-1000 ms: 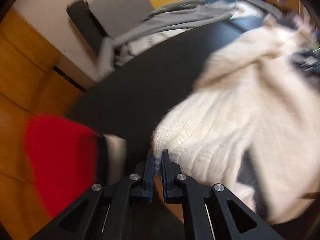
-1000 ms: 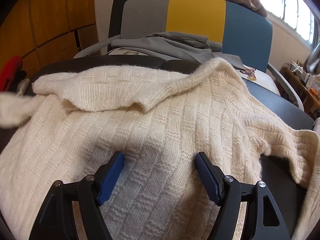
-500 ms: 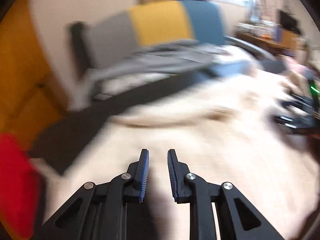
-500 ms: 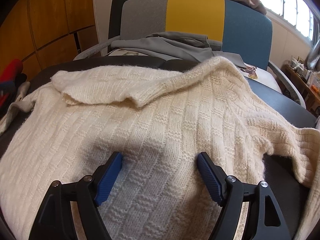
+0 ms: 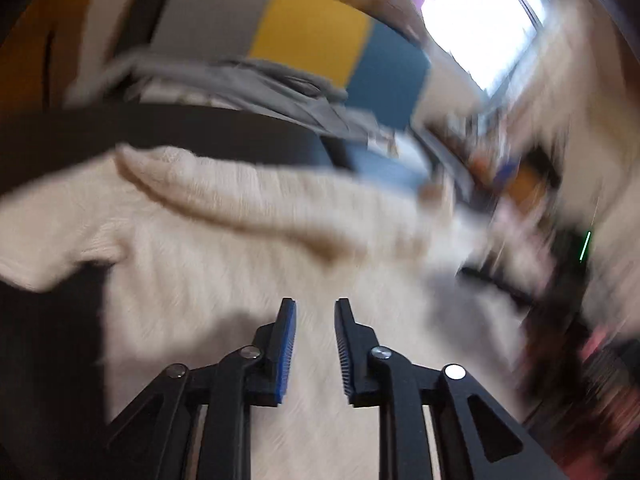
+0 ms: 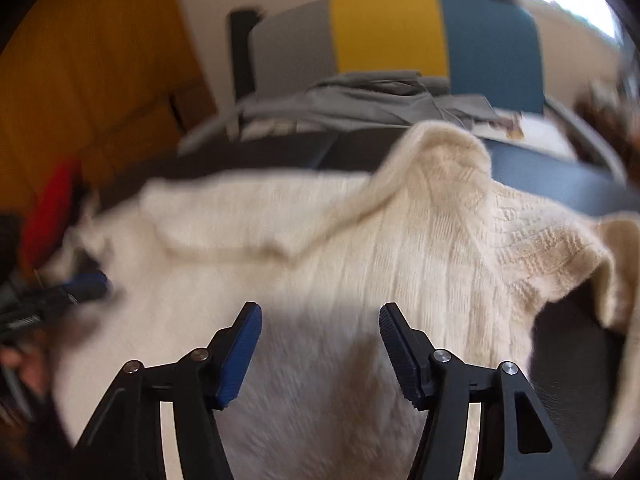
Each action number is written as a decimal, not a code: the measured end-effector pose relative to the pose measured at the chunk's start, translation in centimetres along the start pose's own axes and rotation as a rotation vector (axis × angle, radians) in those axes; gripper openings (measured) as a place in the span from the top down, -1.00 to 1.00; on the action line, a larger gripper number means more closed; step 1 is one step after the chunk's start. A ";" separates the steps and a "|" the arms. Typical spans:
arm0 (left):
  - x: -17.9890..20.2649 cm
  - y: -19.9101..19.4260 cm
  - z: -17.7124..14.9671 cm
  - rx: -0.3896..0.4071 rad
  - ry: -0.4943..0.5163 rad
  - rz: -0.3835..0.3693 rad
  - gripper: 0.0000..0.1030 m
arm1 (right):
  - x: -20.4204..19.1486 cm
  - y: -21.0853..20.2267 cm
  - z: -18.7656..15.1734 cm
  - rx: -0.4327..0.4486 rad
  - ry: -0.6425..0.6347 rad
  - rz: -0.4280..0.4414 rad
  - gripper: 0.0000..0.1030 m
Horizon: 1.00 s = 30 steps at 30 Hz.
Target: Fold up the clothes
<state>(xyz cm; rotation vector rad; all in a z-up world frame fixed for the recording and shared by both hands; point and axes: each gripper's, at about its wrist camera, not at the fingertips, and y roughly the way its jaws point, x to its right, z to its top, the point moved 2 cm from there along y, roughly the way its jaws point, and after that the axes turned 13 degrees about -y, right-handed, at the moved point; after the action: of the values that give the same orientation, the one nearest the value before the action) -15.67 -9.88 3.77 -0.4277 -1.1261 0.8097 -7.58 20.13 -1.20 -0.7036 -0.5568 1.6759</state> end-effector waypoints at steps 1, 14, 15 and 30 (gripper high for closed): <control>-0.2 1.1 1.0 -0.023 -0.046 -0.015 0.54 | 0.7 0.4 0.6 0.005 0.062 0.037 -0.25; 1.4 9.5 8.7 -0.160 -0.199 -0.067 0.93 | 3.9 7.9 7.8 -0.090 0.251 0.255 0.83; 1.6 8.6 9.5 -0.112 -0.204 -0.081 0.93 | 4.4 8.0 8.8 -0.063 0.277 0.265 0.83; 4.5 10.5 4.8 0.005 0.174 0.023 0.60 | 6.5 8.2 11.4 0.072 0.136 -0.033 0.10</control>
<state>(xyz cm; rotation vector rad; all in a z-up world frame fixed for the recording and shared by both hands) -22.88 -0.08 1.43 -0.4988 -0.9587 0.7800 -22.23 24.88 0.13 -0.7452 -0.4079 1.5965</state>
